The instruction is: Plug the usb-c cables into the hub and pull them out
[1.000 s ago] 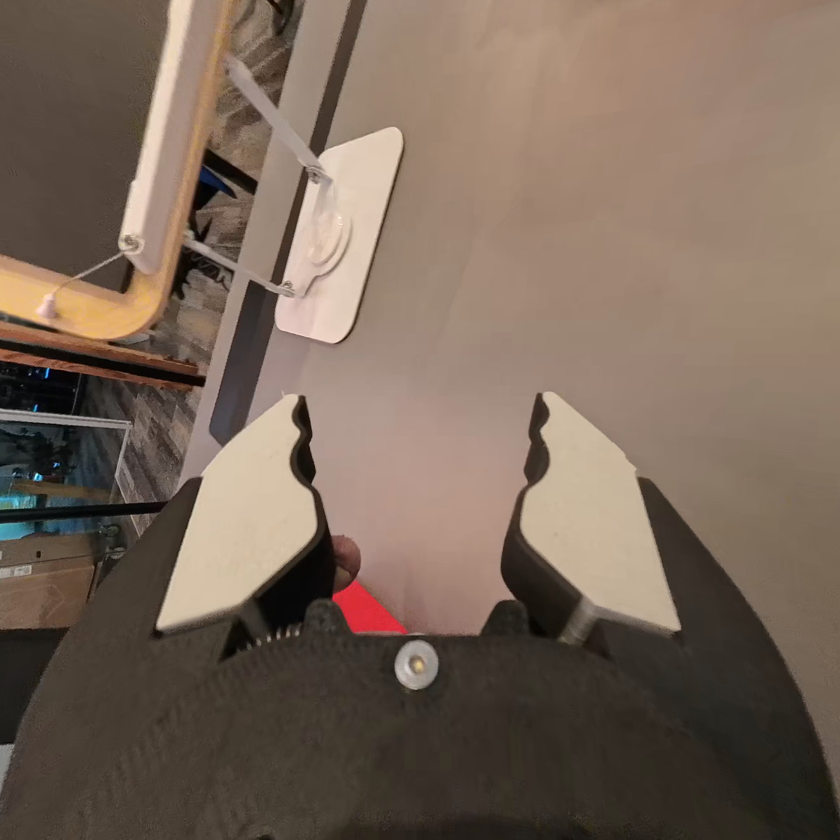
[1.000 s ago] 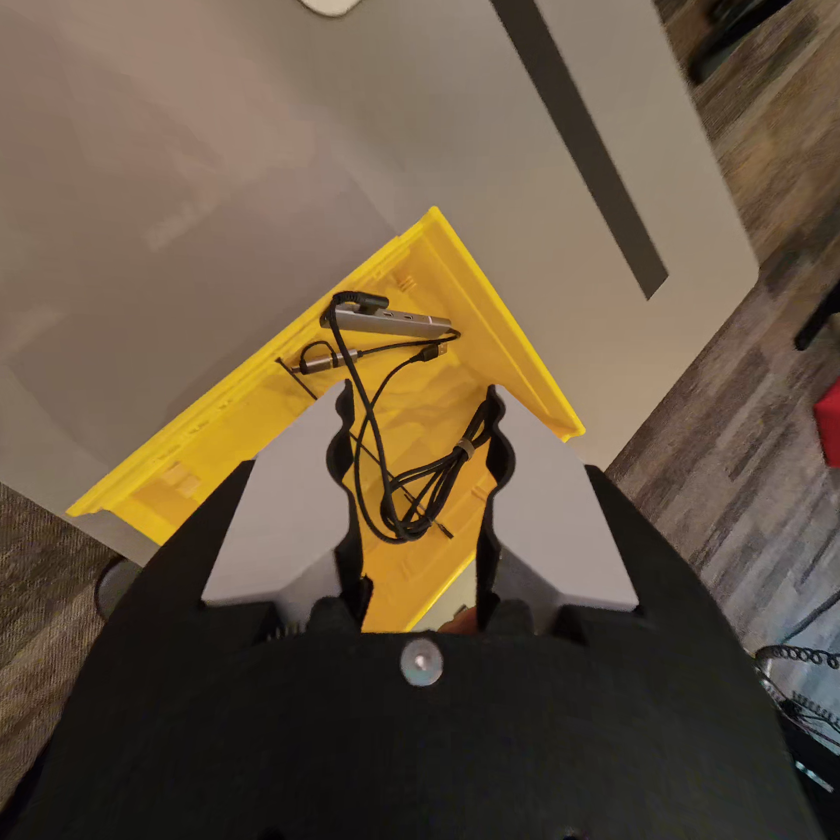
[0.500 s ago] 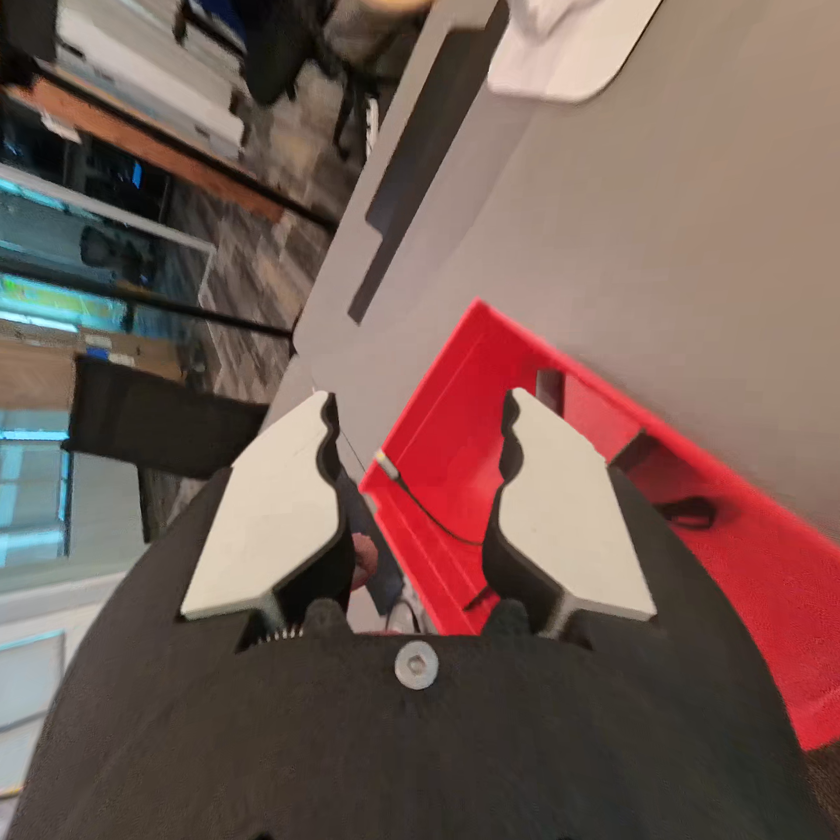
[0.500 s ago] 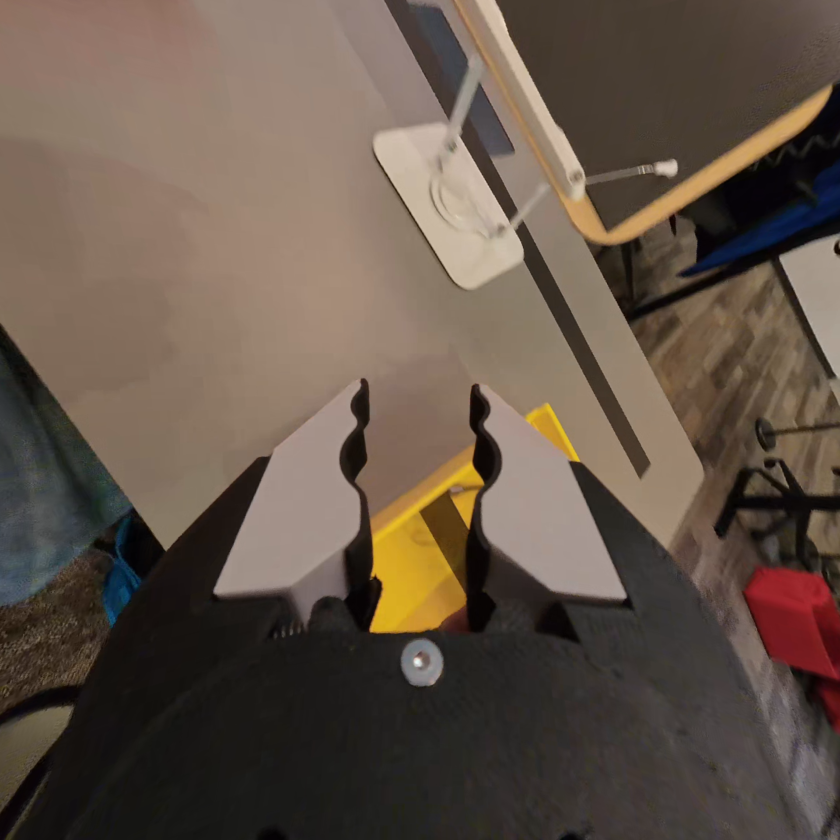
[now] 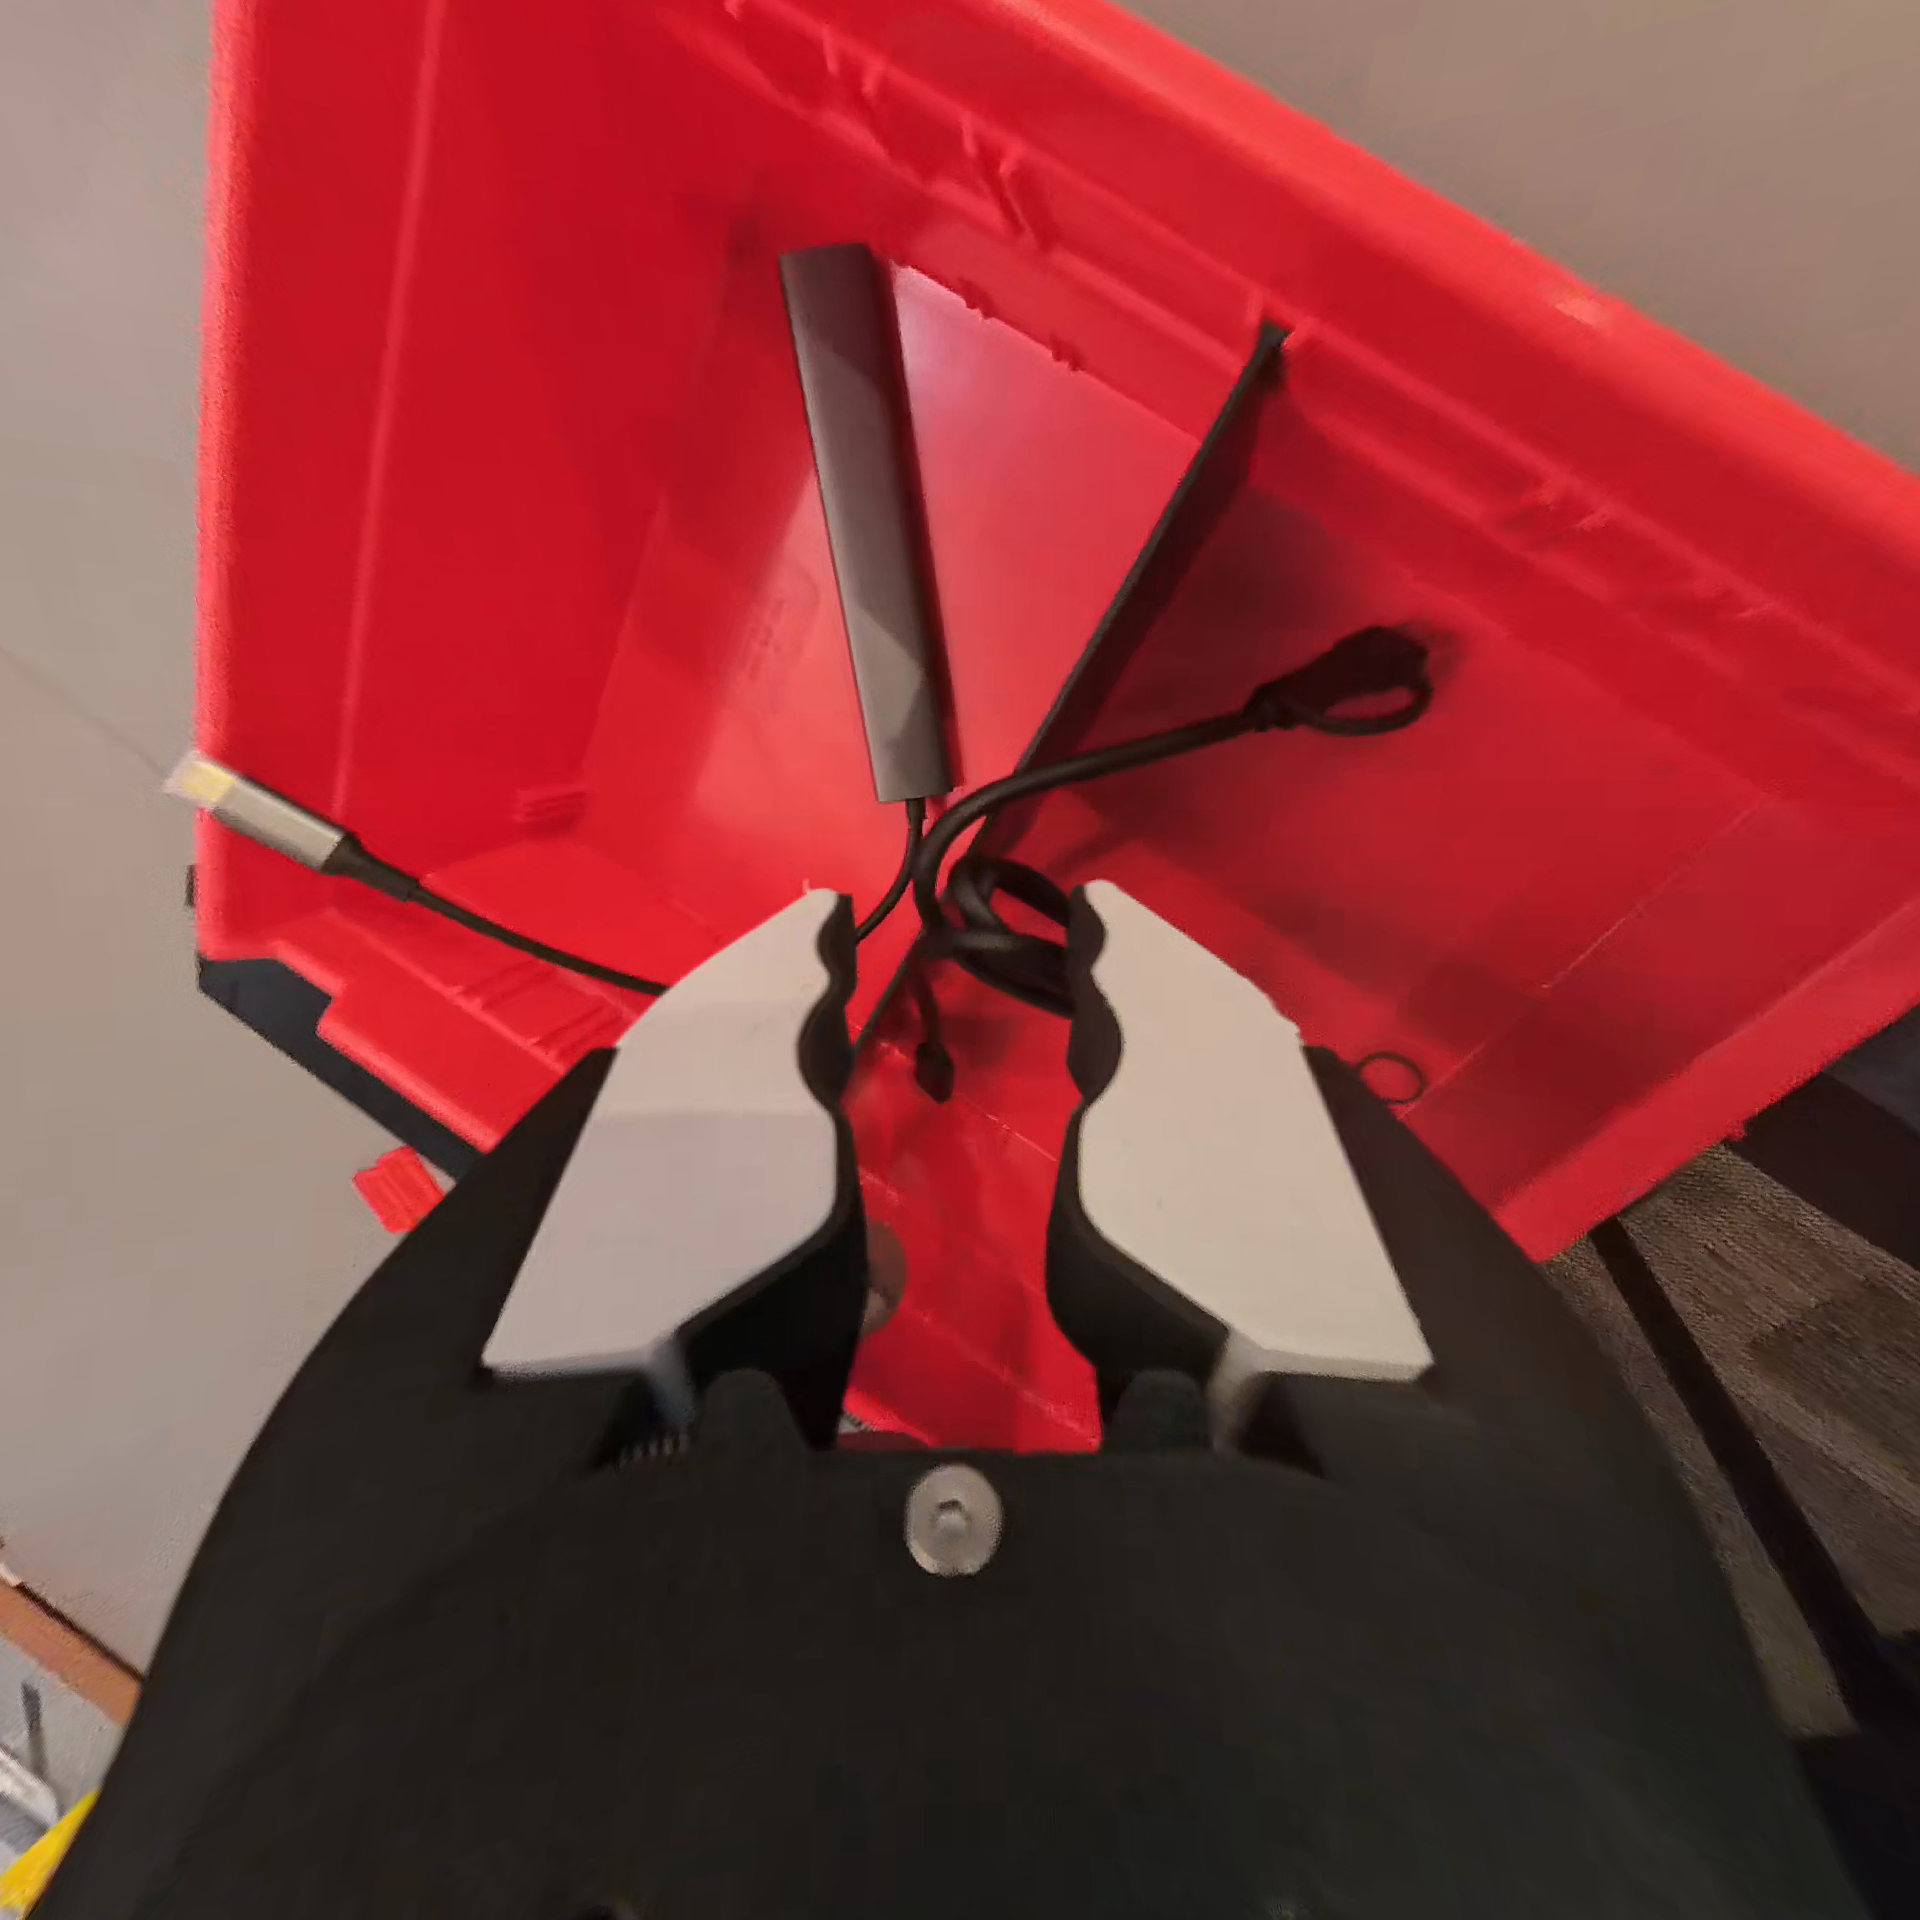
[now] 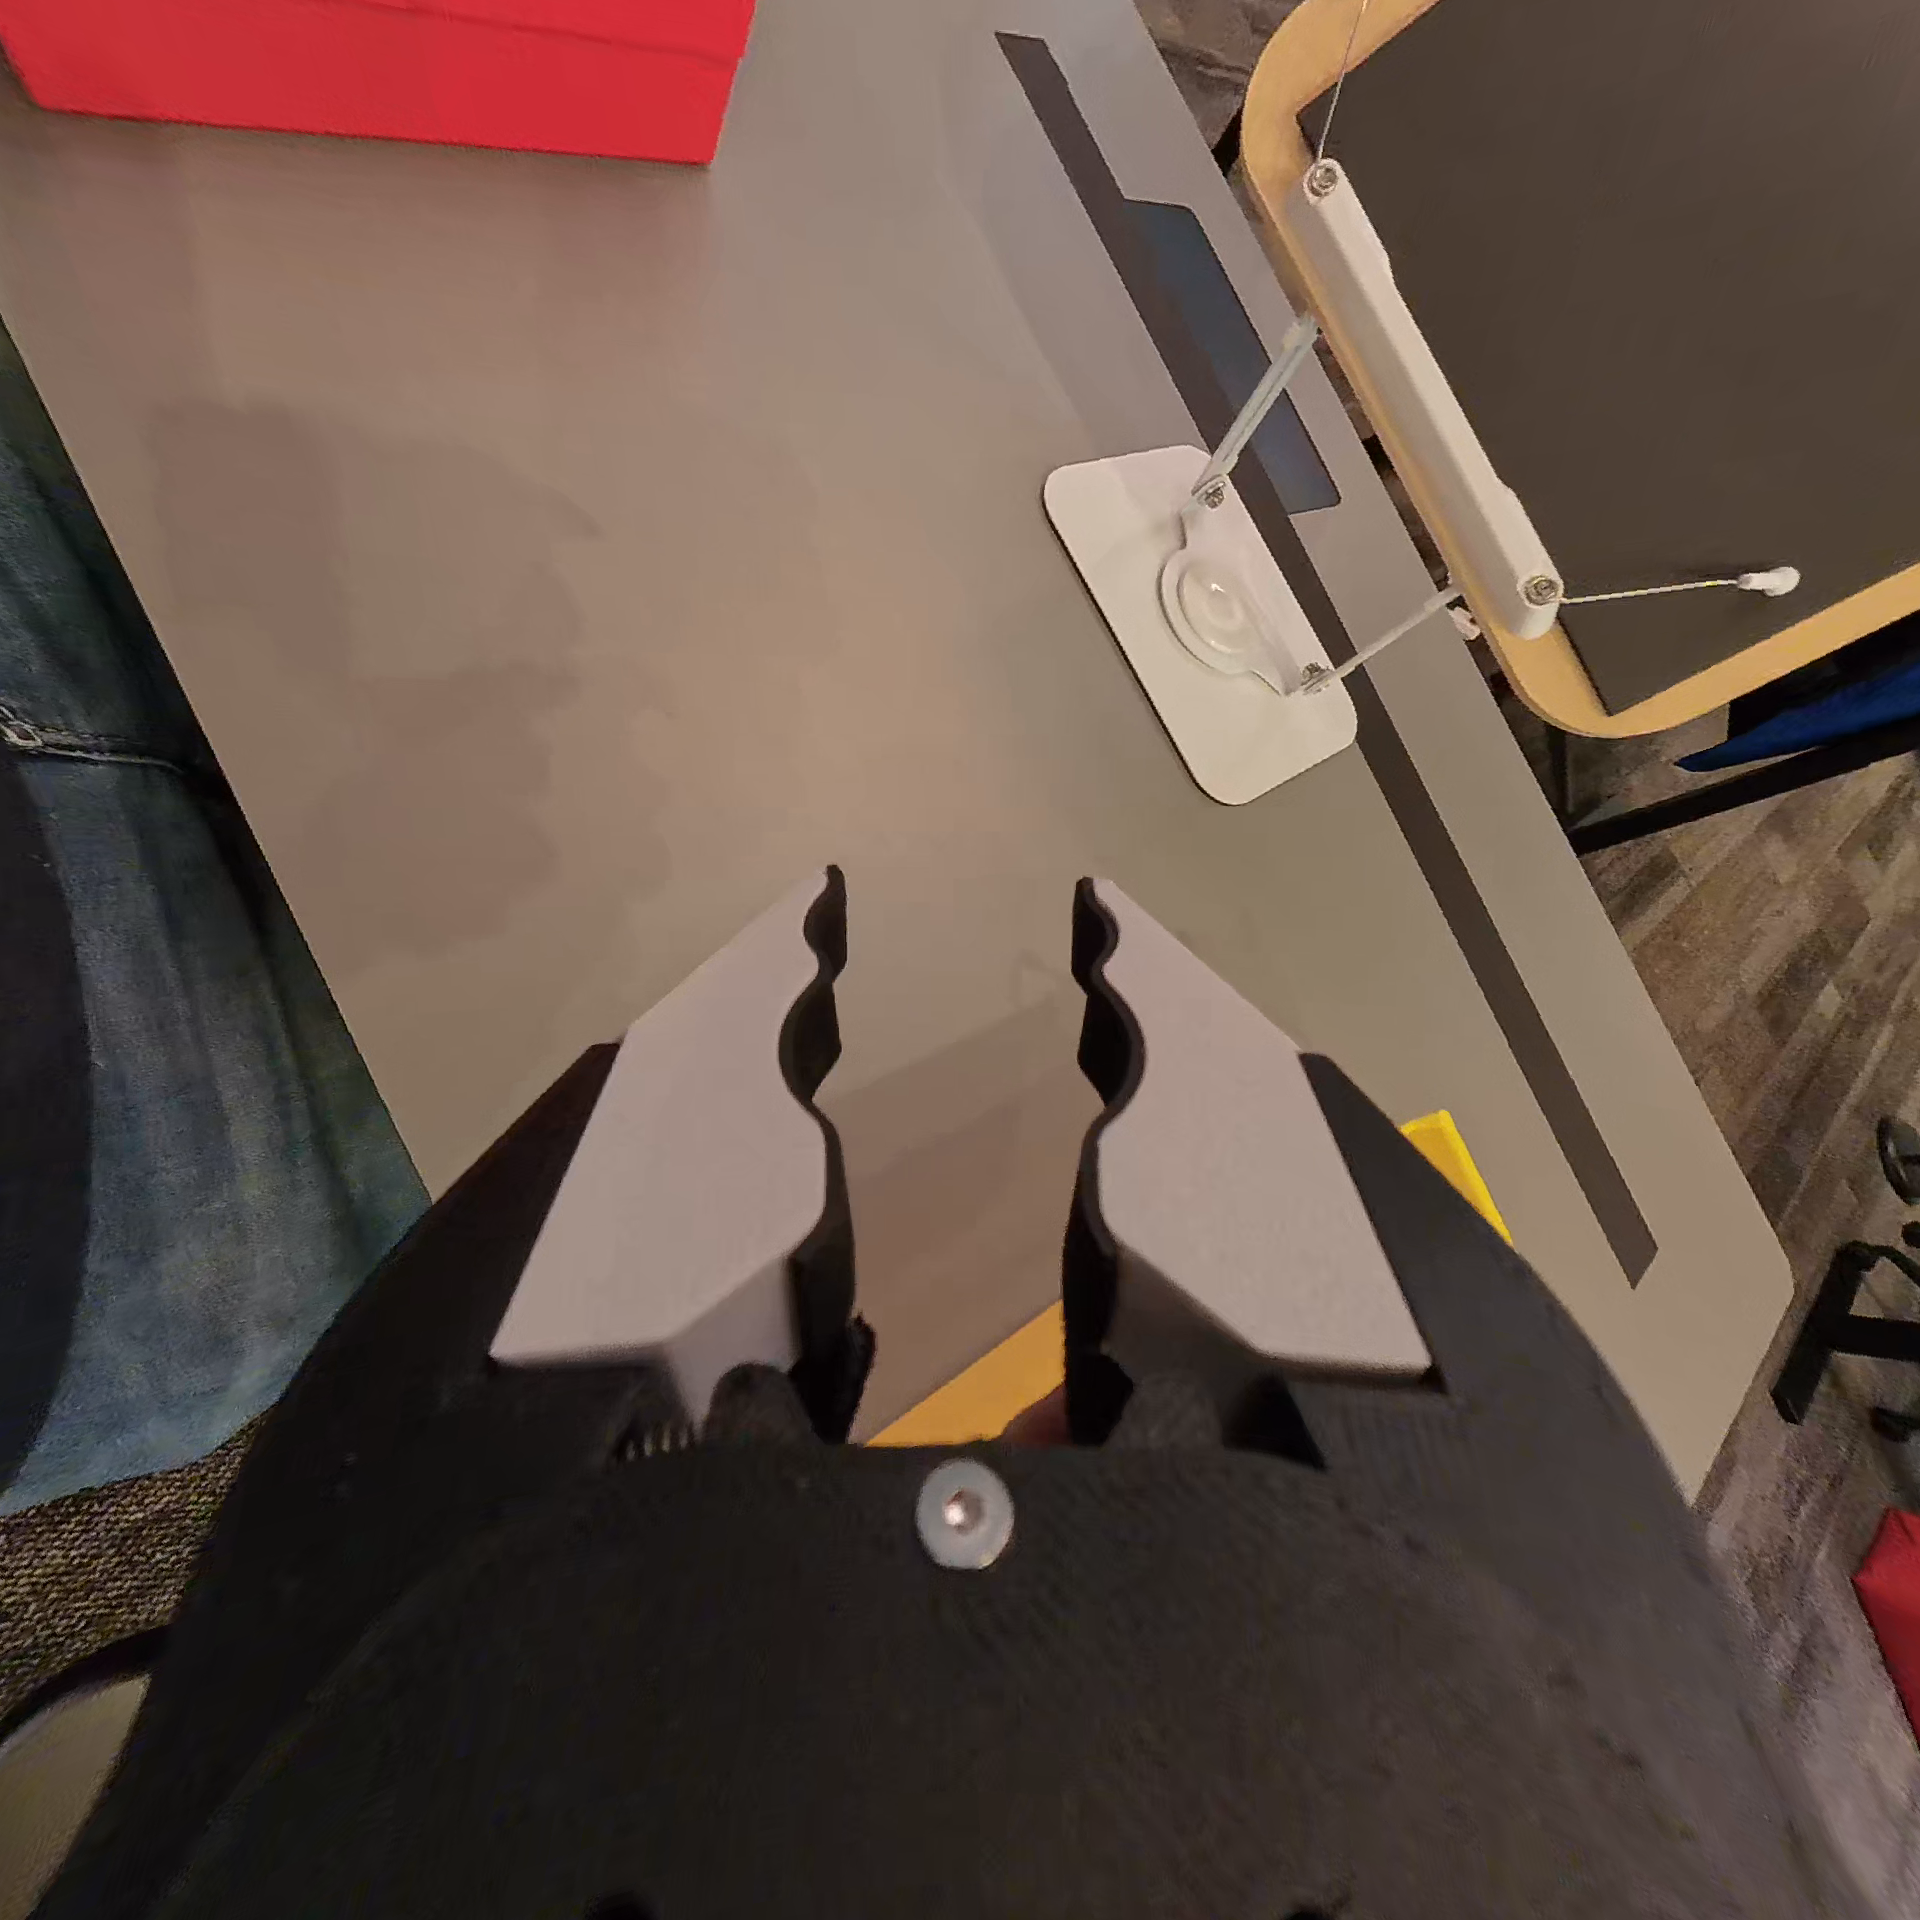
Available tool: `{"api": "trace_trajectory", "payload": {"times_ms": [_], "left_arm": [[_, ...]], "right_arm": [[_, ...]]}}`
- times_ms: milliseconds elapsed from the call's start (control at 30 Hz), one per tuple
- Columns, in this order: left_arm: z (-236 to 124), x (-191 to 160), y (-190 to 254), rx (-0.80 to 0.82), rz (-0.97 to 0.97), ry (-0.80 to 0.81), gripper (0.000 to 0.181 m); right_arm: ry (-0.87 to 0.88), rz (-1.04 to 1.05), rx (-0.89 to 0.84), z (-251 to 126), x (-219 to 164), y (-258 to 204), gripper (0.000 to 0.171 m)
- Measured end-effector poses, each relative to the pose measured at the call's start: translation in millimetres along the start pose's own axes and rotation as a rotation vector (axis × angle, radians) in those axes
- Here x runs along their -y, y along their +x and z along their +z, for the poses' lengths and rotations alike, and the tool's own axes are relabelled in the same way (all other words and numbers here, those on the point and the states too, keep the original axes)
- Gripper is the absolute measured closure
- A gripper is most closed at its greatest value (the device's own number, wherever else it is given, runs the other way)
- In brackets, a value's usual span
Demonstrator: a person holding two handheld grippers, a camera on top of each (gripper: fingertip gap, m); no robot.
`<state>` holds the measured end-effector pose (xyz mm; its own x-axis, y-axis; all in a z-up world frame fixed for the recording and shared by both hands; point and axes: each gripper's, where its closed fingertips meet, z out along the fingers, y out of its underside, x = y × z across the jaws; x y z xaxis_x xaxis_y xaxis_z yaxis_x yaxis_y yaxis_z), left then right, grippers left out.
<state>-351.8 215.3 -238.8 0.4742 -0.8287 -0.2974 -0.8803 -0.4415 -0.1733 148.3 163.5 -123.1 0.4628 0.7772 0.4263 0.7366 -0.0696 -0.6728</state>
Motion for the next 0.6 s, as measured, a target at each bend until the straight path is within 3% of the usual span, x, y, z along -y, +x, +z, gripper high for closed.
{"api": "trace_trajectory", "payload": {"times_ms": [100,400,600], "left_arm": [[7,-6,0,-0.01,-0.008,-0.033,0.162],[-13,-5,0,-0.014,-0.02,0.012,0.168],[-60,16,-12,0.085,-0.015,0.157,0.169]], "right_arm": [[0.004,0.002,0.005,1,-2,-2,0.131],[0.021,0.023,0.009,2,-6,-2,0.132],[0.028,0.024,0.017,3,-5,-6,0.133]]}}
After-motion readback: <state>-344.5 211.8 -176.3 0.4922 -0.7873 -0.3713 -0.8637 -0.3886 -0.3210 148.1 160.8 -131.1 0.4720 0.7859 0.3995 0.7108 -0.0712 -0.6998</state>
